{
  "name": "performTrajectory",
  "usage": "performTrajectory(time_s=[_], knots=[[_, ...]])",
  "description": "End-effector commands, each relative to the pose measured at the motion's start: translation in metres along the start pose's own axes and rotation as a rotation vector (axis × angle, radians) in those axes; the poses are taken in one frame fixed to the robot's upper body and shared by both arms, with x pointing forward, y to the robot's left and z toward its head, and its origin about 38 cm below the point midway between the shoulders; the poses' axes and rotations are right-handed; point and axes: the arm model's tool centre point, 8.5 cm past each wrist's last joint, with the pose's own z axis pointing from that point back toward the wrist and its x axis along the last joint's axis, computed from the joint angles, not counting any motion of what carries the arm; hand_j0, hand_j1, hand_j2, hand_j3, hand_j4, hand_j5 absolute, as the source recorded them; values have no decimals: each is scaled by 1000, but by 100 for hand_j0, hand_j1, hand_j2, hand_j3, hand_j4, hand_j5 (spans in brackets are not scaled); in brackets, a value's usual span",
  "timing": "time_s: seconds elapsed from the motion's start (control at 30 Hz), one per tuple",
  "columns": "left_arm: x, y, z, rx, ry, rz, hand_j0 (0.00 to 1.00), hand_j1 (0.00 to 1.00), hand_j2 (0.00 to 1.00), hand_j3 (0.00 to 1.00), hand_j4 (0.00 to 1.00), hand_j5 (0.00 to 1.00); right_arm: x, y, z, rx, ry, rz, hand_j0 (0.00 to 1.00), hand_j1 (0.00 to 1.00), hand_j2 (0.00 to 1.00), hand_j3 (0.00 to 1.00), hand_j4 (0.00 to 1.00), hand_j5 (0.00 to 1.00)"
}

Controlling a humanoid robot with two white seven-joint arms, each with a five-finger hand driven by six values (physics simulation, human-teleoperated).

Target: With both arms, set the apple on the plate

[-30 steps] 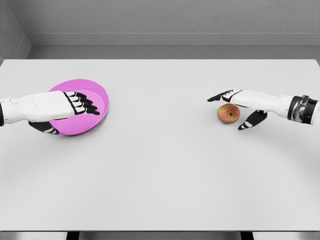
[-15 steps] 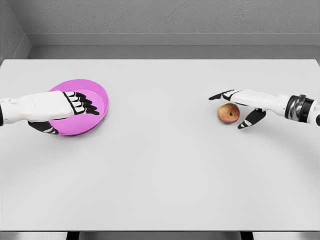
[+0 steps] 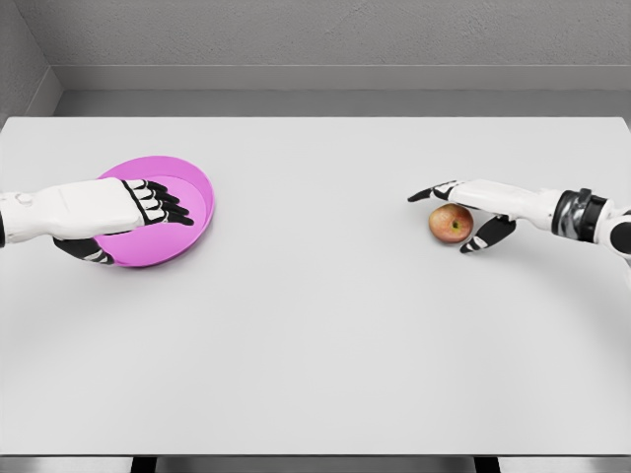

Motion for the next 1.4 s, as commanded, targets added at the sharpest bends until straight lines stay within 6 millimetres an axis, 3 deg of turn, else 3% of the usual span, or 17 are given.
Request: performTrajectory(time_s=[0.0,0.07,0.2,0.3,0.43,0.7,0.8,0.83,0.93,0.97,1.03,1.1,1.23,1.27,1.3,1.37], knots=[[0,0,1,3,2,5,100,100,100,100,100,100,0,1,-2,-3,-2,-8,87,87,87,87,87,87],[-1,0,1,3,3,6,100,100,100,100,100,100,0,1,-2,-3,-2,-8,84,84,84,84,84,84],[-2,1,1,4,5,5,100,100,100,100,100,100,1,0,-2,-4,-4,-6,66,66,66,66,66,66],[-1,0,1,4,5,6,100,100,100,100,100,100,3,1,-5,-4,-18,-2,64,64,64,64,64,64],[-1,0,1,4,5,6,100,100,100,100,100,100,4,0,-4,-7,-25,2,49,49,49,49,49,49],[-1,0,1,4,5,6,100,100,100,100,100,100,7,-10,-4,-29,-45,14,40,40,40,40,40,40],[-1,0,1,4,5,6,100,100,100,100,100,100,14,-26,-2,-85,-88,-11,40,40,40,40,40,40],[-1,0,1,4,5,6,100,100,100,100,100,100,20,-32,-6,-97,-108,-7,38,38,38,38,38,38],[-1,0,1,4,5,6,100,100,100,100,100,100,76,-43,-34,-96,-261,80,32,32,32,32,32,32],[-1,0,1,4,5,6,100,100,100,100,100,100,102,-40,-54,-60,-332,115,31,31,31,31,31,31],[-1,0,1,4,5,6,100,100,100,100,100,100,136,-26,-83,-3,-421,138,29,29,29,29,29,29],[-1,0,1,4,5,6,100,100,100,100,100,100,165,-21,-94,31,-494,182,29,29,29,29,29,29],[-1,0,1,4,5,6,100,100,100,100,100,100,167,-18,-96,37,-501,182,29,29,29,29,29,29],[-1,0,1,4,5,6,100,100,100,100,100,100,166,-18,-96,38,-498,181,42,42,42,42,42,42],[-1,0,1,4,5,6,100,100,100,100,100,100,166,-19,-96,37,-494,185,97,97,97,97,97,97],[-1,0,1,3,5,5,100,100,100,100,100,100,161,-26,-91,17,-481,187,100,100,100,100,100,100]])
